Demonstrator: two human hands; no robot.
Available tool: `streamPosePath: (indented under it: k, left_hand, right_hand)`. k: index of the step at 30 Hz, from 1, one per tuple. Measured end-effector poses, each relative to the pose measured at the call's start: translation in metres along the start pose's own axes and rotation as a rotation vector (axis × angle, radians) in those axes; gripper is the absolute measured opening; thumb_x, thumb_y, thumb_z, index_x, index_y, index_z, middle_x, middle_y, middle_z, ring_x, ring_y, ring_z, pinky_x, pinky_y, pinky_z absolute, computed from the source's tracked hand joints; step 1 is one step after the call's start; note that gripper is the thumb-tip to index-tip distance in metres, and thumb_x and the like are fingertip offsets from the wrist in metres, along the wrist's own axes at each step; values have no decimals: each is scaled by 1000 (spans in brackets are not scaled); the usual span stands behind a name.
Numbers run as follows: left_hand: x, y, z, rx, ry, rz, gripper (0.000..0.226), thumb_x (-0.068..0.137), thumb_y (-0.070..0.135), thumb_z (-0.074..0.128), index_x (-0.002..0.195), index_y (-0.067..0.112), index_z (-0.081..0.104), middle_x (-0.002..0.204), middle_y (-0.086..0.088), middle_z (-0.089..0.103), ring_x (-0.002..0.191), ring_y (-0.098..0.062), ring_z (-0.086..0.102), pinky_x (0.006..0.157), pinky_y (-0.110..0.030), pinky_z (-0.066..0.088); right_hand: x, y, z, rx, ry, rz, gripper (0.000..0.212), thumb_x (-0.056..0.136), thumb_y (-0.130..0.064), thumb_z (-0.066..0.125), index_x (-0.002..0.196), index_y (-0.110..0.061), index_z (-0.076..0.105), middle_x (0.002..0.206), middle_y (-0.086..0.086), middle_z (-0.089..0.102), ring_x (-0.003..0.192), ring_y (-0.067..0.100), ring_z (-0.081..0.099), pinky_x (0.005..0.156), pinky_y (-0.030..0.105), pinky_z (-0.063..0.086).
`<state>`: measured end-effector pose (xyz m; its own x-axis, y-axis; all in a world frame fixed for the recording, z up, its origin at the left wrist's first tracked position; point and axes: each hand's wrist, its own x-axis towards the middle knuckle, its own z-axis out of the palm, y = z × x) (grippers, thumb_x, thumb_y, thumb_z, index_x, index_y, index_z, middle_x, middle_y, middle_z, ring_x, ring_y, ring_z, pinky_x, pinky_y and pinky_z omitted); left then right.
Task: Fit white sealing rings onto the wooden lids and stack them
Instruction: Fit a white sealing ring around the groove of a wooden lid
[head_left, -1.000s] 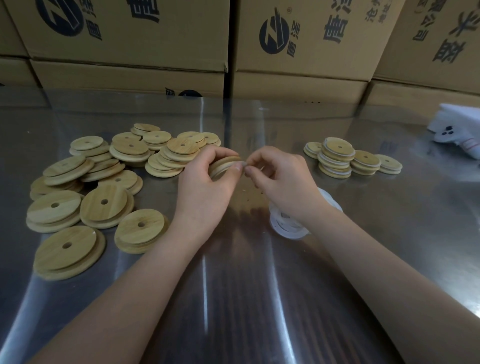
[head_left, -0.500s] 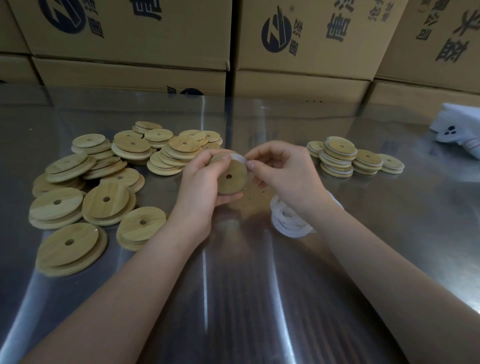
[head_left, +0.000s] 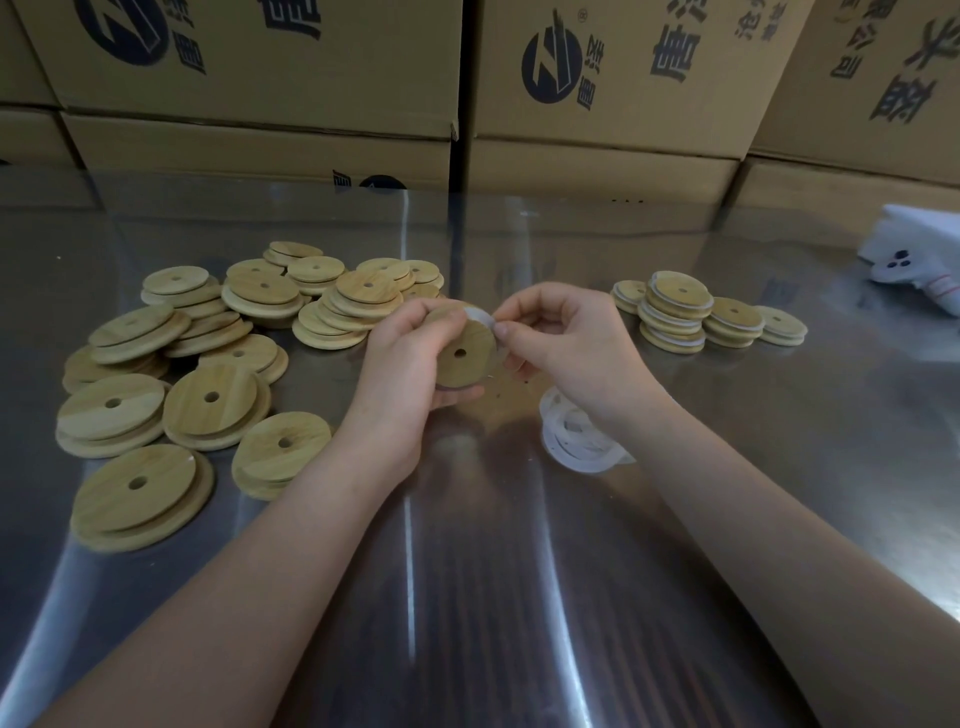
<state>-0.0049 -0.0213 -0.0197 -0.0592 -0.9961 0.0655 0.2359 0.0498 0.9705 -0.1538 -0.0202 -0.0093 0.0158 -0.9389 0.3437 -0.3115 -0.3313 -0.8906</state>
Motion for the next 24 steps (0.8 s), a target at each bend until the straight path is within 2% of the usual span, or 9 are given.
streamPosePath:
  k: [4, 8, 15, 20, 24]
  left_hand:
    - [-2, 0, 1, 45, -34, 24, 14, 98, 16, 53, 96, 15, 66, 96, -2, 64, 96, -20, 66, 72, -39, 62]
    - [-4, -1, 2, 128, -53, 60, 13, 97, 16, 54, 95, 18, 67, 101, -2, 64, 104, -21, 62, 77, -44, 61]
    - [-3, 1, 2, 131, -72, 72, 15, 96, 16, 56, 91, 22, 68, 94, 4, 64, 102, -18, 63, 77, -45, 61]
    - [-3, 2, 3, 113, -82, 74, 15, 96, 14, 55, 91, 20, 67, 91, 3, 63, 101, -20, 63, 72, -41, 62]
    - [-3, 2, 2, 119, -95, 68, 15, 95, 15, 56, 90, 20, 68, 92, 3, 65, 101, -20, 64, 75, -43, 61]
  right_hand:
    - [-1, 1, -2, 23, -19, 10, 8, 88, -6, 67, 81, -9, 68, 65, 1, 66, 58, 11, 61, 59, 29, 53]
    - [0, 2, -3, 32, -39, 12, 10, 89, -10, 67, 79, -9, 65, 60, -3, 64, 57, 11, 61, 60, 32, 52]
    - [0, 1, -1, -44, -16, -36, 16, 91, -8, 64, 77, -13, 59, 57, -5, 60, 56, 12, 58, 59, 29, 51]
    - [-2, -1, 1, -78, 28, -78, 15, 91, -7, 63, 78, -13, 58, 60, -1, 59, 57, 15, 57, 62, 41, 52]
    - [-3, -1, 1, -98, 48, -94, 15, 91, -8, 63, 78, -12, 58, 61, 3, 59, 59, 23, 57, 63, 49, 52]
